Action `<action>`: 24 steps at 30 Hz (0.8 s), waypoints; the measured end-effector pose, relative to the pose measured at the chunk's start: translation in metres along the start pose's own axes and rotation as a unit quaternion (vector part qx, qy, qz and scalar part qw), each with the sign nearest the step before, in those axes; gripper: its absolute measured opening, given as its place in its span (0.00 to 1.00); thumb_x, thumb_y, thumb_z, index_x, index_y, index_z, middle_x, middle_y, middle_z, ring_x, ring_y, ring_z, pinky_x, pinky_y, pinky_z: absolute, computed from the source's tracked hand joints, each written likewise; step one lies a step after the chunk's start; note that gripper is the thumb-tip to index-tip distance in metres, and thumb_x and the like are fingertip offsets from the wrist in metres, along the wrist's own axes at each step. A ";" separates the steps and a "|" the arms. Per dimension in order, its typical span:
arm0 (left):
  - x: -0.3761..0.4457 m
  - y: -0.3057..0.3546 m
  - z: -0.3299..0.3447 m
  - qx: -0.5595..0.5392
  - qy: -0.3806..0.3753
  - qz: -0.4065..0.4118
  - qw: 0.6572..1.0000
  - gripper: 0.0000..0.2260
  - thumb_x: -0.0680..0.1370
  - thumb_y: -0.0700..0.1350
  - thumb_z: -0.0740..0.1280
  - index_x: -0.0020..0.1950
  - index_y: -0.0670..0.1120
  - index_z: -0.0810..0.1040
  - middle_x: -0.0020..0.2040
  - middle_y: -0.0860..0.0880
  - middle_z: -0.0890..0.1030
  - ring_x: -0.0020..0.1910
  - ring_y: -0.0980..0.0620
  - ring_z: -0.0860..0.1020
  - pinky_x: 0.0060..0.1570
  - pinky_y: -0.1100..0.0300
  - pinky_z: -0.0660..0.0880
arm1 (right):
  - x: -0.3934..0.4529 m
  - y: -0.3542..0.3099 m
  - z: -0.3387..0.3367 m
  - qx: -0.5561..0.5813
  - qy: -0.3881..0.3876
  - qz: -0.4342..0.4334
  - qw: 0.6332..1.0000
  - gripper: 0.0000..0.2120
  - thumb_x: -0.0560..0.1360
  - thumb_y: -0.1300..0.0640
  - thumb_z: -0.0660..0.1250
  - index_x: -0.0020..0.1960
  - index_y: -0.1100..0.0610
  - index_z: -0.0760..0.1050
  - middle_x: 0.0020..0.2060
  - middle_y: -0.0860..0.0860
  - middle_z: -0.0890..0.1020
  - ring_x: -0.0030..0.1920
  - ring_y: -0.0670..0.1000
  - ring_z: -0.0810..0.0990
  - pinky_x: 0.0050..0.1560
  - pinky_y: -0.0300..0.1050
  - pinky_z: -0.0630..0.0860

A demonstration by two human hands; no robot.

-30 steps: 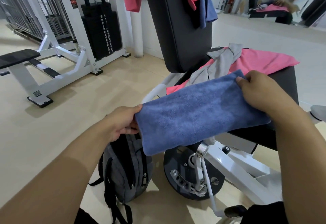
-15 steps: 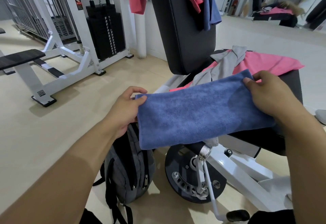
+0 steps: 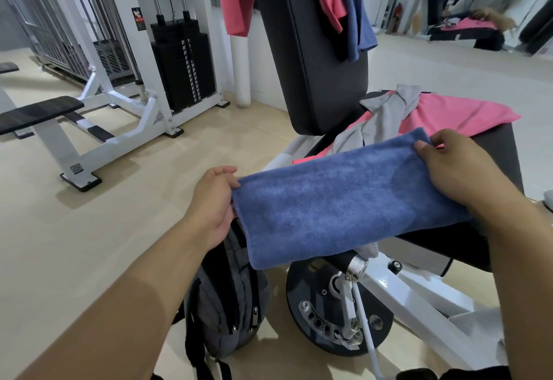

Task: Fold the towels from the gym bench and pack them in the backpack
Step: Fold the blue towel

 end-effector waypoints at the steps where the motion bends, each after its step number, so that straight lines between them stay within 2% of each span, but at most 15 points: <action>1: -0.001 -0.006 0.003 -0.032 -0.015 -0.036 0.999 0.02 0.80 0.38 0.64 0.50 0.43 0.75 0.47 0.43 0.78 0.42 0.46 0.77 0.42 0.53 0.75 | 0.000 0.000 0.000 0.001 0.000 -0.001 1.000 0.10 0.84 0.50 0.60 0.54 0.56 0.74 0.47 0.56 0.78 0.49 0.58 0.75 0.50 0.49 0.67; 4: -0.003 -0.032 0.010 -0.017 -0.080 -0.136 0.987 0.15 0.78 0.53 0.72 0.57 0.43 0.83 0.47 0.46 0.83 0.46 0.48 0.82 0.45 0.54 0.79 | 0.001 0.001 -0.002 0.001 0.003 -0.004 1.000 0.10 0.84 0.51 0.60 0.53 0.57 0.74 0.46 0.55 0.77 0.48 0.58 0.75 0.49 0.49 0.66; 7: -0.008 -0.053 0.013 0.018 -0.111 -0.163 0.980 0.19 0.77 0.59 0.71 0.60 0.46 0.84 0.54 0.48 0.87 0.55 0.48 0.84 0.51 0.52 0.79 | 0.003 0.007 -0.002 -0.006 0.006 -0.001 1.000 0.10 0.84 0.50 0.60 0.53 0.57 0.74 0.43 0.54 0.77 0.47 0.58 0.74 0.48 0.48 0.65; 9: -0.011 -0.059 0.011 0.036 -0.092 -0.145 0.985 0.17 0.79 0.59 0.69 0.58 0.48 0.85 0.52 0.50 0.88 0.54 0.48 0.85 0.51 0.52 0.79 | 0.004 0.010 0.000 -0.014 0.005 0.001 1.000 0.11 0.84 0.50 0.60 0.51 0.57 0.73 0.40 0.51 0.76 0.45 0.58 0.74 0.46 0.48 0.65; 12: -0.012 -0.054 0.009 0.097 -0.036 -0.067 0.992 0.14 0.83 0.56 0.64 0.58 0.50 0.83 0.51 0.51 0.88 0.52 0.49 0.85 0.49 0.53 0.79 | 0.006 0.012 0.002 -0.027 0.001 -0.001 1.000 0.12 0.83 0.50 0.60 0.49 0.57 0.73 0.39 0.50 0.75 0.44 0.58 0.74 0.45 0.48 0.64; 15: -0.010 -0.029 0.006 0.136 0.002 0.046 0.990 0.15 0.84 0.56 0.59 0.57 0.51 0.82 0.53 0.50 0.87 0.54 0.48 0.85 0.57 0.47 0.80 | 0.006 0.010 -0.001 -0.026 0.001 -0.006 1.000 0.11 0.83 0.49 0.60 0.49 0.57 0.73 0.40 0.51 0.77 0.46 0.59 0.75 0.46 0.49 0.66; 17: -0.008 -0.009 0.005 0.157 0.018 0.089 0.983 0.15 0.84 0.56 0.58 0.56 0.50 0.81 0.53 0.49 0.87 0.53 0.47 0.85 0.59 0.44 0.80 | 0.007 0.007 -0.006 -0.014 0.009 -0.009 1.000 0.10 0.83 0.49 0.60 0.51 0.56 0.74 0.42 0.53 0.78 0.47 0.58 0.75 0.48 0.48 0.66; 19: -0.004 0.004 0.009 0.146 0.007 0.092 0.985 0.14 0.85 0.53 0.59 0.56 0.48 0.81 0.52 0.47 0.87 0.51 0.47 0.85 0.55 0.47 0.81 | 0.008 0.007 -0.013 -0.015 0.018 -0.010 1.000 0.10 0.83 0.49 0.60 0.55 0.55 0.75 0.46 0.54 0.78 0.48 0.57 0.75 0.48 0.47 0.66; 22: 0.002 0.008 0.022 0.125 -0.020 0.075 0.989 0.11 0.85 0.51 0.63 0.50 0.46 0.80 0.45 0.48 0.86 0.43 0.49 0.84 0.43 0.54 0.80 | 0.011 0.014 -0.021 -0.028 0.025 -0.001 0.999 0.10 0.83 0.49 0.60 0.54 0.55 0.75 0.47 0.56 0.79 0.48 0.57 0.75 0.48 0.47 0.66; 24: 0.006 0.001 0.030 0.136 -0.031 0.065 0.988 0.11 0.83 0.51 0.66 0.49 0.45 0.81 0.45 0.46 0.85 0.42 0.48 0.83 0.44 0.52 0.79 | 0.011 0.020 -0.024 -0.049 0.031 0.014 0.998 0.10 0.83 0.48 0.61 0.52 0.54 0.74 0.50 0.58 0.81 0.49 0.59 0.76 0.49 0.51 0.69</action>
Point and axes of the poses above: each hand's wrist, its own x-axis towards the middle knuckle, its own z-axis out of the palm, y = z × x, the point moved 9 cm from there along x, towards the middle knuckle
